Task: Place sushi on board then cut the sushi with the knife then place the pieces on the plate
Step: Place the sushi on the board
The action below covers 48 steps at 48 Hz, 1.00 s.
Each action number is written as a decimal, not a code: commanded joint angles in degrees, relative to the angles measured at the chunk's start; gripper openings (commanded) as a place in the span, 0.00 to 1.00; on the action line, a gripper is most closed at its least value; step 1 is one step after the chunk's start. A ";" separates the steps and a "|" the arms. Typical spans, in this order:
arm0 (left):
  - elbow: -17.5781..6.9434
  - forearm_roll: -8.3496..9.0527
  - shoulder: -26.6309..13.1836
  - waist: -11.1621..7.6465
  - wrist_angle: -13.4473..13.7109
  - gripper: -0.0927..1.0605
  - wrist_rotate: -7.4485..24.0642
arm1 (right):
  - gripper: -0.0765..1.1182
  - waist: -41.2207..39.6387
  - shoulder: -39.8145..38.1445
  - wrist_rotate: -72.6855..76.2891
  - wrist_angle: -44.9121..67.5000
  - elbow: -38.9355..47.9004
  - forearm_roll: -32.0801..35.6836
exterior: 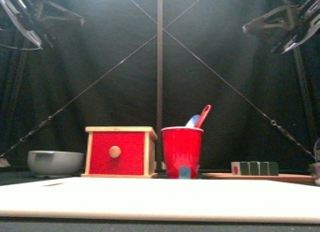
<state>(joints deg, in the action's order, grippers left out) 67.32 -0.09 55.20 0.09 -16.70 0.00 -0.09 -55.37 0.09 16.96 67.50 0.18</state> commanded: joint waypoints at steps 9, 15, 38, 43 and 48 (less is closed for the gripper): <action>-1.58 2.20 -6.94 1.05 -3.60 0.06 0.44 | 0.09 -9.05 3.43 1.05 -3.96 -1.76 -2.99; -2.02 3.69 -9.58 1.49 -3.69 0.06 0.44 | 0.10 -15.21 6.33 0.97 -10.72 -3.34 -3.08; -2.29 3.78 -15.82 4.22 -3.69 0.06 0.35 | 0.43 -25.84 21.53 -0.18 -37.88 -12.22 3.16; -2.11 3.69 -16.26 4.31 -3.78 0.06 0.35 | 0.58 -25.66 24.70 -0.26 -40.52 -13.71 5.19; -1.85 3.60 -16.35 4.31 -3.78 0.06 0.35 | 0.73 -25.40 27.16 -0.44 -42.19 -14.94 6.77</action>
<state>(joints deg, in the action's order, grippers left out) 66.53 3.60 39.02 4.13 -19.86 0.35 -25.66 -29.00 -0.18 -24.43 54.58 6.06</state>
